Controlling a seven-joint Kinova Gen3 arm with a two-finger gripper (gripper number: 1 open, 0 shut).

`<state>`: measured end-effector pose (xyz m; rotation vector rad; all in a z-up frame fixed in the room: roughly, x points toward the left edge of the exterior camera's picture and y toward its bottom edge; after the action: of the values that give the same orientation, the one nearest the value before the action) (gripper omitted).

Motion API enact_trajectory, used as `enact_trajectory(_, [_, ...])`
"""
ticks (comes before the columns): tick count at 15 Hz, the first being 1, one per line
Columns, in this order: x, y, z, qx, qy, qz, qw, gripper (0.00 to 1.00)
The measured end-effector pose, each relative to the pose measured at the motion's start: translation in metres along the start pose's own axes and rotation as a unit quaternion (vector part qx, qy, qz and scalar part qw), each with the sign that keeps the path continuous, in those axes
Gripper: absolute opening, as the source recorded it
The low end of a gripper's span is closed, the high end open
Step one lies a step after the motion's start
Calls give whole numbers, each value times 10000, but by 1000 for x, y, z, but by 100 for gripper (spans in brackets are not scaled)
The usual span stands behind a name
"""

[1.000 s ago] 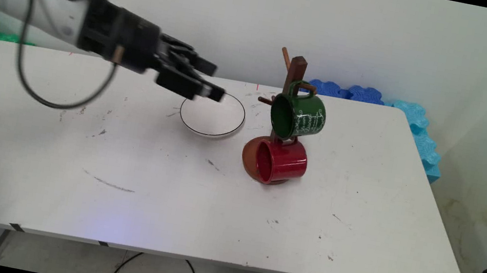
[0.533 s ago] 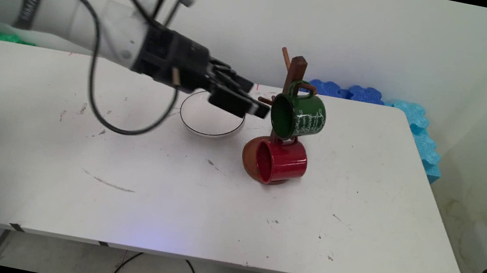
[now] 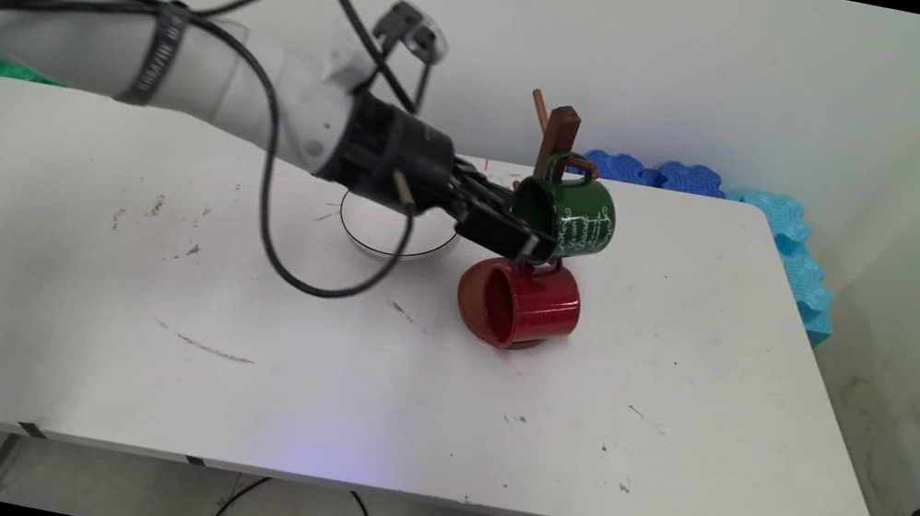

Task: Pick up the green mug from the rack

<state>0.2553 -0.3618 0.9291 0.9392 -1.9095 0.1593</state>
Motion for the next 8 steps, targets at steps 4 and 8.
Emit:
enact_trajectory(4, [-1,4,25,18,-27,-74,10000,100])
enact_trajectory(8, [1,6,44,14,13,-106,9999,100])
